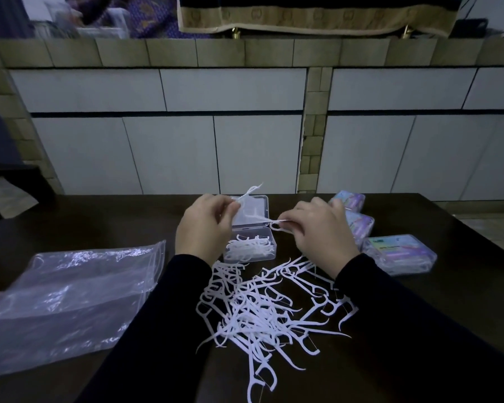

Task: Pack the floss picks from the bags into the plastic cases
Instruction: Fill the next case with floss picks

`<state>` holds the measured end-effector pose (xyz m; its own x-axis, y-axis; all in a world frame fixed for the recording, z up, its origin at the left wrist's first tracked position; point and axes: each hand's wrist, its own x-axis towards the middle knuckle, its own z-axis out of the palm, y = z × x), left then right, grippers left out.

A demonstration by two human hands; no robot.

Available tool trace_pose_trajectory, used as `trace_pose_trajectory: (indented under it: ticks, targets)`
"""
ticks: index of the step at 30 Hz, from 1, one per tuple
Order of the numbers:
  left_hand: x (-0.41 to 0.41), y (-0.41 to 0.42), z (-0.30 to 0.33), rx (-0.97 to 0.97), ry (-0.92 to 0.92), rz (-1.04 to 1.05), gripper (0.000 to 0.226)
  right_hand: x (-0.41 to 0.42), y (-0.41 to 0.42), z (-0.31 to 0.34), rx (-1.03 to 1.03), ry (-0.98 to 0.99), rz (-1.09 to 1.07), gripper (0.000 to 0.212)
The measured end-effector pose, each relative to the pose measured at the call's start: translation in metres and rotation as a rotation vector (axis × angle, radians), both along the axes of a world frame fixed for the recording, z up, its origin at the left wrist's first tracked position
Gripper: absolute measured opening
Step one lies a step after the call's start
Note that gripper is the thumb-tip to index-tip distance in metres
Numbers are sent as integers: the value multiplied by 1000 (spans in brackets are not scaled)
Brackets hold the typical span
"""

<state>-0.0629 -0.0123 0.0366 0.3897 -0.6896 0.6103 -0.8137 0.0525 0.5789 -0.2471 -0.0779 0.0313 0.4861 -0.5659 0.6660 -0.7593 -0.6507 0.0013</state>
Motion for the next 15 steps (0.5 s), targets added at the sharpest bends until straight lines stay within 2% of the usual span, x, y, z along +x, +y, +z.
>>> trace_pose_trajectory:
  ticks: [5, 10, 15]
  targets:
    - [4, -1, 3, -68, 18, 37, 21, 29, -3, -2, -64, 45, 100, 11]
    - [7, -2, 1, -66, 44, 7, 21, 41, -6, -5, 15, 177, 101, 12]
    - [4, -3, -2, -2, 44, -73, 18, 36, -12, -9, 179, 80, 91, 47]
